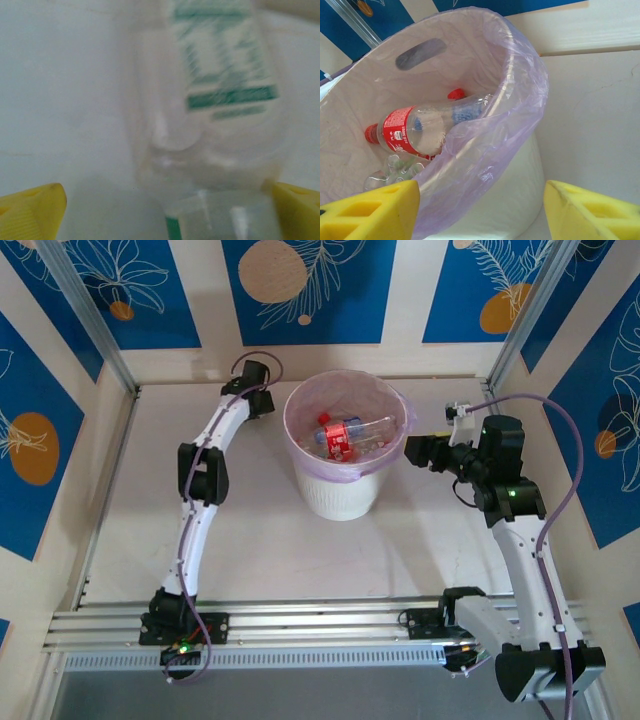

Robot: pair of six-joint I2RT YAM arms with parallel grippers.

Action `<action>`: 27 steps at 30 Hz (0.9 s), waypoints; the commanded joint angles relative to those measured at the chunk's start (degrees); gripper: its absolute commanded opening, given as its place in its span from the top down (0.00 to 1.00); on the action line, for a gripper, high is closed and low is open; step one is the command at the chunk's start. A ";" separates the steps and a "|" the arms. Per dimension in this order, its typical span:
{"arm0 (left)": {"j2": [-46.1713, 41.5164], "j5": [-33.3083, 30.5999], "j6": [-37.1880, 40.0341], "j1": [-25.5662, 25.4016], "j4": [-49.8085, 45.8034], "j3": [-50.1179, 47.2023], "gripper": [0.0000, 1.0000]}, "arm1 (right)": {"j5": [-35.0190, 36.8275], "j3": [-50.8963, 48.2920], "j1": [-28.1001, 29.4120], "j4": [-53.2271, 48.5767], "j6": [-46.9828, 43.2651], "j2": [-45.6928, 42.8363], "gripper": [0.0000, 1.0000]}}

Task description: Put the plastic bottles in the bin

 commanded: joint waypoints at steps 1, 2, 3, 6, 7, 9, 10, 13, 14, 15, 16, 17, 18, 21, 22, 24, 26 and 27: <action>-5.98 -1.74 2.44 1.44 -2.00 -7.26 0.01 | -1.07 -0.80 -0.26 0.04 0.82 -1.08 0.33; -7.82 -1.57 2.86 1.59 0.45 -10.85 0.02 | -1.10 -0.79 -0.26 0.10 0.80 -1.21 0.33; -9.38 -1.55 3.40 1.65 2.89 -13.73 0.03 | -1.16 -0.81 -0.26 0.06 0.81 -1.21 0.33; -10.53 0.02 4.18 2.03 5.77 -16.05 0.07 | -1.62 -0.73 -0.27 0.02 1.08 -1.21 0.33; -10.06 0.75 4.28 2.23 5.80 -15.41 0.08 | -1.79 -0.64 -0.25 -0.15 1.11 -1.24 0.33; -8.55 1.61 4.90 2.52 5.16 -12.96 0.09 | -1.72 -0.40 -0.15 -0.65 1.08 -1.67 0.33; -7.83 2.00 5.39 2.61 4.89 -11.97 0.09 | -1.58 -0.33 -0.18 -1.02 0.87 -2.00 0.33; -5.94 3.63 6.60 2.99 4.09 -9.07 0.11 | -0.60 -0.28 -0.26 -2.24 0.28 -3.21 0.33; -5.57 4.10 6.93 3.22 4.17 -8.58 0.11 | -0.41 -0.20 -0.26 -2.54 0.19 -3.52 0.33; -5.30 4.43 7.22 3.34 4.26 -8.20 0.12 | -0.44 -0.07 -0.26 -2.82 0.16 -3.70 0.33; -5.26 5.00 7.55 3.55 4.51 -8.15 0.12 | -0.39 -0.03 -0.27 -3.12 0.26 -3.79 0.33; -5.27 5.91 7.92 3.66 4.71 -8.15 0.13 | -0.46 -0.03 -0.26 -3.19 0.42 -3.86 0.33; -5.37 6.47 7.97 3.77 4.55 -8.16 0.13 | -0.48 -0.02 -0.27 -3.19 0.58 -3.88 0.33; -7.65 7.60 7.98 3.85 5.48 -10.67 0.10 | -0.68 -0.19 -0.26 -2.99 1.28 -3.88 0.33; -9.02 7.98 7.98 3.80 7.11 -12.95 0.09 | -0.63 -0.28 -0.29 -2.86 1.39 -3.83 0.33; -13.16 8.92 9.00 3.80 12.12 -19.30 0.05 | -0.57 -0.46 -0.26 -2.75 1.54 -3.77 0.33; -16.36 10.01 11.22 3.79 15.57 -23.64 0.01 | -0.57 -0.42 -0.24 -2.84 1.75 -3.68 0.33; -17.64 11.02 12.93 3.81 16.96 -25.08 0.00 | -0.46 -0.42 -0.22 -2.84 1.82 -3.59 0.33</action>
